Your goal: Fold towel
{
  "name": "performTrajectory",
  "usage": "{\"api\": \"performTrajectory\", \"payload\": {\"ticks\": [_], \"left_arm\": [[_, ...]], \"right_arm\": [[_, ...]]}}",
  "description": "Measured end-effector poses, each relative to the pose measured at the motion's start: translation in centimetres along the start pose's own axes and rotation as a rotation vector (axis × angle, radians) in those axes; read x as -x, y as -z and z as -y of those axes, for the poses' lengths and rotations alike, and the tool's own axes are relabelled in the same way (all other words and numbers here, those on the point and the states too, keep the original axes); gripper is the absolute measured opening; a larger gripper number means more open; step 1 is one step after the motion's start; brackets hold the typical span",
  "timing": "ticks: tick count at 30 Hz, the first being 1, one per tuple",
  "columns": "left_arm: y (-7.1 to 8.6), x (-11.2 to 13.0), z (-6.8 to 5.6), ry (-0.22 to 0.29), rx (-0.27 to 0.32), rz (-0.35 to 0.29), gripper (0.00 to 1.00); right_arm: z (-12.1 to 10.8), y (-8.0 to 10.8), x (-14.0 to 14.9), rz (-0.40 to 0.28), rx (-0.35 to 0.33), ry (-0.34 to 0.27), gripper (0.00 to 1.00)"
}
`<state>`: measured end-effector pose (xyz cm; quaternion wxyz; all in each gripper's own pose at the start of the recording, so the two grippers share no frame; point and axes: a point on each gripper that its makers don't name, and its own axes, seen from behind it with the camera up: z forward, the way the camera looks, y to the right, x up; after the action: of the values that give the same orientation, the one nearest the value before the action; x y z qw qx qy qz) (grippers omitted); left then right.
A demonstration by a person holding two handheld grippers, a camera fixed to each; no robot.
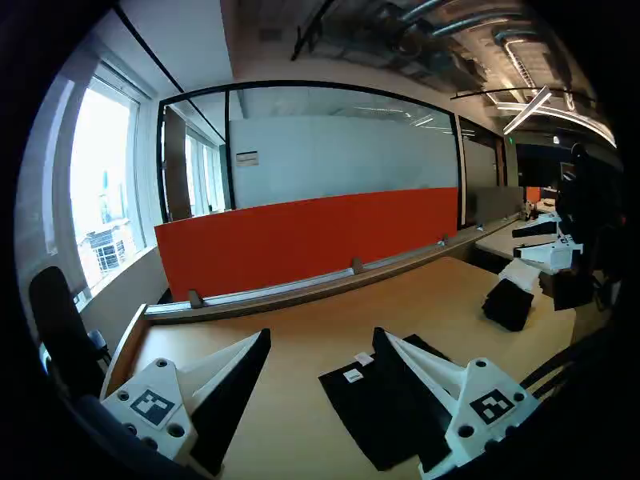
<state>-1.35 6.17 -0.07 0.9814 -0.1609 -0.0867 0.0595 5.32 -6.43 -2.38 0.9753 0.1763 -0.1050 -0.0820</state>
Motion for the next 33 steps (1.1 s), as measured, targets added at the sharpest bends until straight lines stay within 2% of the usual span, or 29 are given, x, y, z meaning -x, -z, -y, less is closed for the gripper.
{"api": "performTrajectory", "payload": {"ticks": [6, 20, 33], "left_arm": [[-0.5, 1.9, -1.0, -0.013, 0.043, 0.036, 0.94], [-1.8, 7.5, -3.2, -0.034, 0.097, 0.118, 0.94], [-2.4, 14.6, -4.7, -0.044, 0.124, 0.229, 0.94]], "right_arm": [[1.3, -0.5, 1.3, 0.036, -0.044, 0.015, 1.0], [4.0, -1.1, 5.5, 0.127, -0.111, 0.038, 1.0], [6.3, -2.2, 11.6, 0.222, -0.171, 0.039, 1.0]]}}
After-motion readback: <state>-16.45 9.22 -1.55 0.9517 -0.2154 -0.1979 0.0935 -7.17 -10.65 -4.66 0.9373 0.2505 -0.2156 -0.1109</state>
